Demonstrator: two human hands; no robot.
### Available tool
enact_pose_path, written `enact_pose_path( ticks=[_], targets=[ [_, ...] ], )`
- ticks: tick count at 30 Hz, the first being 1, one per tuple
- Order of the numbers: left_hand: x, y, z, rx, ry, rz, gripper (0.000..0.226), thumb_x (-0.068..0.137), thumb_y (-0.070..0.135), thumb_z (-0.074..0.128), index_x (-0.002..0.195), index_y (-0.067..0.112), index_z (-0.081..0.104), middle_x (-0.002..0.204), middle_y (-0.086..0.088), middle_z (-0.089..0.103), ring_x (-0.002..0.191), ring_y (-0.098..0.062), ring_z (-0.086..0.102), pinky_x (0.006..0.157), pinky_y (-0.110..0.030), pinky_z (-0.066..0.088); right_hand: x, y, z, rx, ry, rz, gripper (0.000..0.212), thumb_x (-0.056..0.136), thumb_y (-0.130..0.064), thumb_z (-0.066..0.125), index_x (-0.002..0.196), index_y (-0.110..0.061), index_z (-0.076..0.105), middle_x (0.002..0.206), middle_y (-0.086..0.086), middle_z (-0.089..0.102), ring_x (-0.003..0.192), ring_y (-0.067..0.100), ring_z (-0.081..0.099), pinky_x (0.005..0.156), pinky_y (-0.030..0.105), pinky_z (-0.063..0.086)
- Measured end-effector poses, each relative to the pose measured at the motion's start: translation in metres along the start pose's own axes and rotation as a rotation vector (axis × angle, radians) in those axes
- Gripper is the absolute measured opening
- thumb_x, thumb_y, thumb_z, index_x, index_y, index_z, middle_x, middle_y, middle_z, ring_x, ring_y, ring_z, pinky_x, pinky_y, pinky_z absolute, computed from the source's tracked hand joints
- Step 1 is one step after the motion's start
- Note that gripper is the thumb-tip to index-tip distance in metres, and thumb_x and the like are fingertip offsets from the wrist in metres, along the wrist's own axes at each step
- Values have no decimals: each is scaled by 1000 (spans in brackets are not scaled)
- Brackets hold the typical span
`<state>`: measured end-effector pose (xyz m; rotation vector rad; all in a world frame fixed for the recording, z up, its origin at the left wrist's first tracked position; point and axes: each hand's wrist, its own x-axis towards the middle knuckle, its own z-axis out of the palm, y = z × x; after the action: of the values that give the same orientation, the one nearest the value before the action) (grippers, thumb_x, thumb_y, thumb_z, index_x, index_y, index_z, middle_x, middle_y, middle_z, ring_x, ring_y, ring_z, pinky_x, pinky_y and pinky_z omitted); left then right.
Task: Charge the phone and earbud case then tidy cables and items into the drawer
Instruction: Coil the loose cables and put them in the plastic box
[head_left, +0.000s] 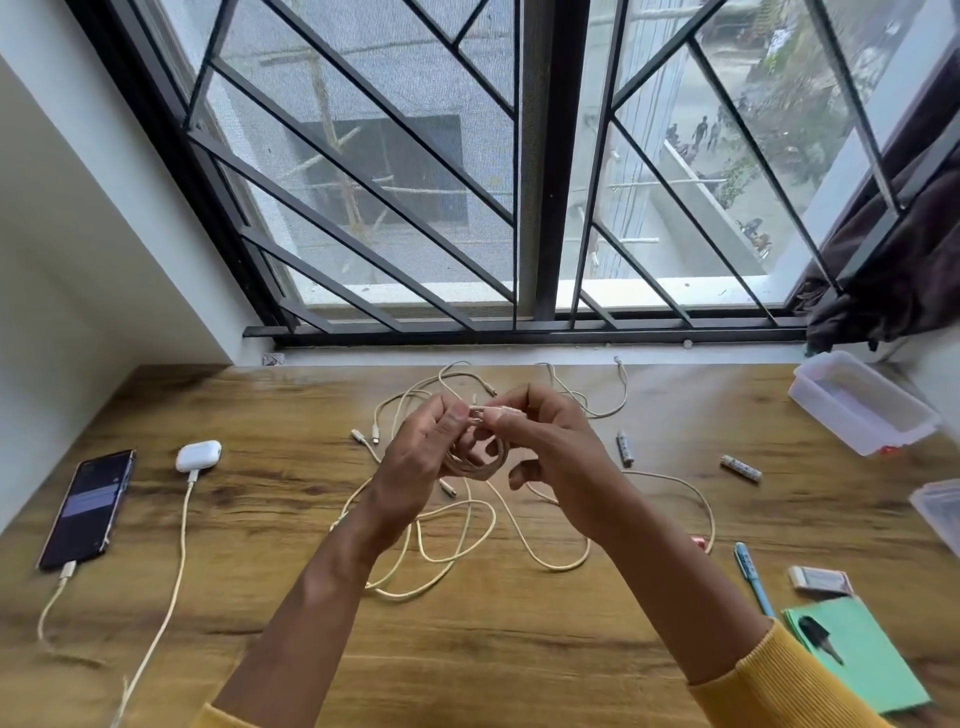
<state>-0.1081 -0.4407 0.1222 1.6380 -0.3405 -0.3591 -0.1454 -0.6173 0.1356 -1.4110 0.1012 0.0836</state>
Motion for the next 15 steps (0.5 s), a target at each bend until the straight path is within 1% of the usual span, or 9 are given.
enact_pose_path(
  ticks=[1, 3, 5, 8, 10, 12, 15],
  targets=[
    [0, 0, 0, -17, -2, -3, 49, 110, 44, 50, 116, -5, 54, 94, -19, 61, 83, -32, 69, 84, -51, 65, 0, 1, -2, 8, 11, -3, 21, 100, -10, 68, 114, 5, 62, 97, 20, 73, 82, 24, 65, 51, 27, 49],
    [1, -1, 2, -47, -2, -3, 43, 109, 37, 51, 114, -6, 50, 91, -19, 55, 80, -32, 66, 75, -47, 65, 1, 3, -5, 15, 17, -15, 20, 100, -11, 69, 113, 2, 63, 102, 29, 70, 83, 24, 65, 53, 29, 50],
    [1, -3, 3, -52, 0, 1, 41, 110, 36, 53, 114, -5, 48, 91, -20, 56, 78, -32, 66, 73, -47, 65, 1, 6, -6, 23, 17, -29, 20, 100, -12, 70, 113, 1, 63, 107, 32, 69, 81, 24, 67, 55, 31, 53],
    [3, -5, 2, -15, 8, 15, 27, 111, 24, 53, 116, -2, 49, 88, -21, 65, 76, -32, 71, 73, -50, 65, 0, 8, -5, 66, 34, -36, 23, 100, -12, 70, 114, 4, 60, 104, 31, 72, 77, 25, 71, 57, 33, 57],
    [4, -6, 2, 27, 35, 24, 20, 111, 16, 53, 116, -3, 49, 84, -19, 68, 73, -33, 73, 69, -47, 65, 1, 9, -4, 88, 49, -42, 23, 100, -11, 70, 113, 6, 60, 102, 30, 73, 76, 26, 72, 59, 35, 59],
    [5, -6, 2, 86, 81, 52, 15, 110, 16, 56, 112, 2, 52, 85, -20, 69, 71, -35, 75, 64, -46, 64, 2, 10, -3, 92, 59, -50, 23, 99, -10, 70, 112, 7, 60, 99, 30, 72, 76, 29, 71, 62, 38, 61],
    [5, -5, 2, 150, 162, 97, 9, 108, 19, 61, 105, 11, 57, 82, -20, 70, 65, -35, 76, 60, -46, 64, 3, 9, -3, 113, 44, -58, 24, 99, -9, 71, 110, 9, 59, 88, 20, 68, 78, 33, 69, 63, 39, 63]
  ],
)
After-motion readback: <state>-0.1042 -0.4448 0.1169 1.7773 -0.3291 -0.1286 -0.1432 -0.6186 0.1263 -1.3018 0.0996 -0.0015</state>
